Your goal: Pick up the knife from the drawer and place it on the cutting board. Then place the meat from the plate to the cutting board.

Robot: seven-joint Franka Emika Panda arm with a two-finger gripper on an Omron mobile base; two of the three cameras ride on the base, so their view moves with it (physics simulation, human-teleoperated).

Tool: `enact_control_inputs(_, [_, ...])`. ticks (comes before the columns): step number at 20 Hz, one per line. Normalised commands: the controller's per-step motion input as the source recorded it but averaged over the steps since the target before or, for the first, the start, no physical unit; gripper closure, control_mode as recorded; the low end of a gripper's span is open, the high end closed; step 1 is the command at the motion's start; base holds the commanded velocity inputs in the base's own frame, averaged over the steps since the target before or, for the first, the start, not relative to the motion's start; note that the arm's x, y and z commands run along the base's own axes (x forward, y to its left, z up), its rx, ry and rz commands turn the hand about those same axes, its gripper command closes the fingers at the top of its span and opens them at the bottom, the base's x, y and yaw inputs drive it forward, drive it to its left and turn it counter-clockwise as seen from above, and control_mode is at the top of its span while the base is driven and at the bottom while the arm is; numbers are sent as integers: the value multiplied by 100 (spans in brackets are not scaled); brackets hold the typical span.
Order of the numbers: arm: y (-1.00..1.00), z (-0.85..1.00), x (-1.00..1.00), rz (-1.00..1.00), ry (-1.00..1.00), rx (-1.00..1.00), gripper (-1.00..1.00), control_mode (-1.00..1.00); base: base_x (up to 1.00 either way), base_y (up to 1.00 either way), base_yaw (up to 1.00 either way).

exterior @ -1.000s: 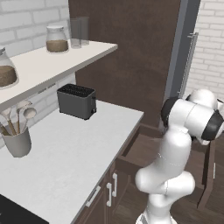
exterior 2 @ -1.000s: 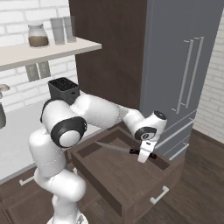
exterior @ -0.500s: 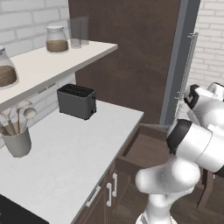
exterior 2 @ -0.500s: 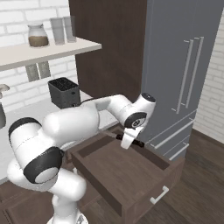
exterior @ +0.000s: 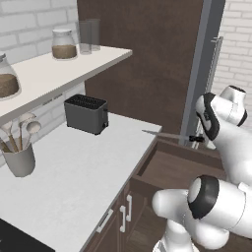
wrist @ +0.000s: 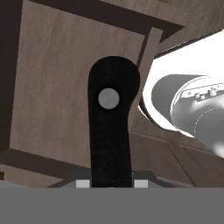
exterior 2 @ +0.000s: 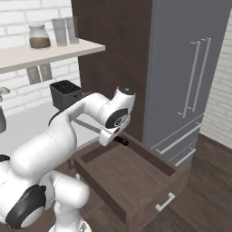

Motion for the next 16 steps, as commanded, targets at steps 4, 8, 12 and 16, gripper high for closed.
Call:
enact_control_inputs(4, [44, 47, -45, -4, -8, -3, 100, -100, 0, 0, 0])
enact_control_inputs(8, [5, 25, -28, 0, -3, -2, 100, 100, -42, 0, 0])
enact_control_inputs(12, [0, 0, 0, 0, 0, 0, 100, 100, -100, -23, 0])
enact_control_inputs(16, [0, 0, 0, 0, 0, 0, 100, 100, -100, -68, -5])
